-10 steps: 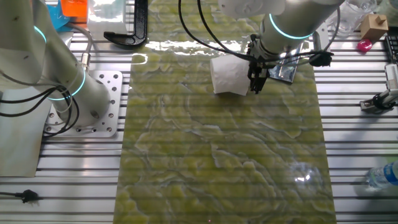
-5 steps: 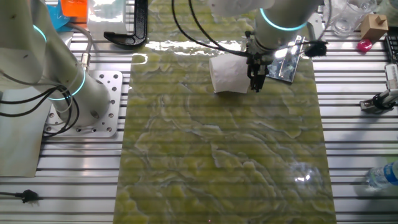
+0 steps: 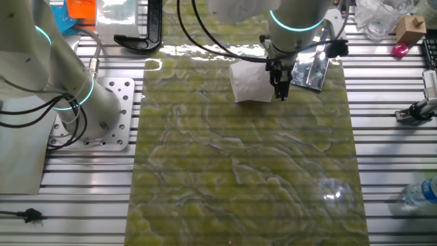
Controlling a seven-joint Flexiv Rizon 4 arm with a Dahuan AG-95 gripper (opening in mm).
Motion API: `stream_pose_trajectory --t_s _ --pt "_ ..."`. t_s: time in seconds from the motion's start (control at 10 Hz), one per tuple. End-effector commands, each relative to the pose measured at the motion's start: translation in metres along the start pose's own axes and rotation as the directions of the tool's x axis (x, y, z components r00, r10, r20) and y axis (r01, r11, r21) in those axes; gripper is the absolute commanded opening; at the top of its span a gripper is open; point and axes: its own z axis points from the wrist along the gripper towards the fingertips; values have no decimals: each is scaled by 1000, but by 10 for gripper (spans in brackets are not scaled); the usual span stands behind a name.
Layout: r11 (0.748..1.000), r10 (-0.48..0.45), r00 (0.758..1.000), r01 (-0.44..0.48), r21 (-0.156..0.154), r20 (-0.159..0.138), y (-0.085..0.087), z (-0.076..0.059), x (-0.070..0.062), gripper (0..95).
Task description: Put the toilet paper on its holder
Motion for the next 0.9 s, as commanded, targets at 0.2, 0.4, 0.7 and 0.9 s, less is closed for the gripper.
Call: stream_pose_trajectory --t_s 0.2,0.4,0.7,0.9 --pt "1000 0 997 1 -18 72 -1 -1 0 950" --pt "1000 -13 995 15 -18 97 -4 -3 1 950" --pt "999 -27 992 31 -25 120 -10 -9 3 950" --pt "999 -24 990 29 -36 141 -9 -9 3 950"
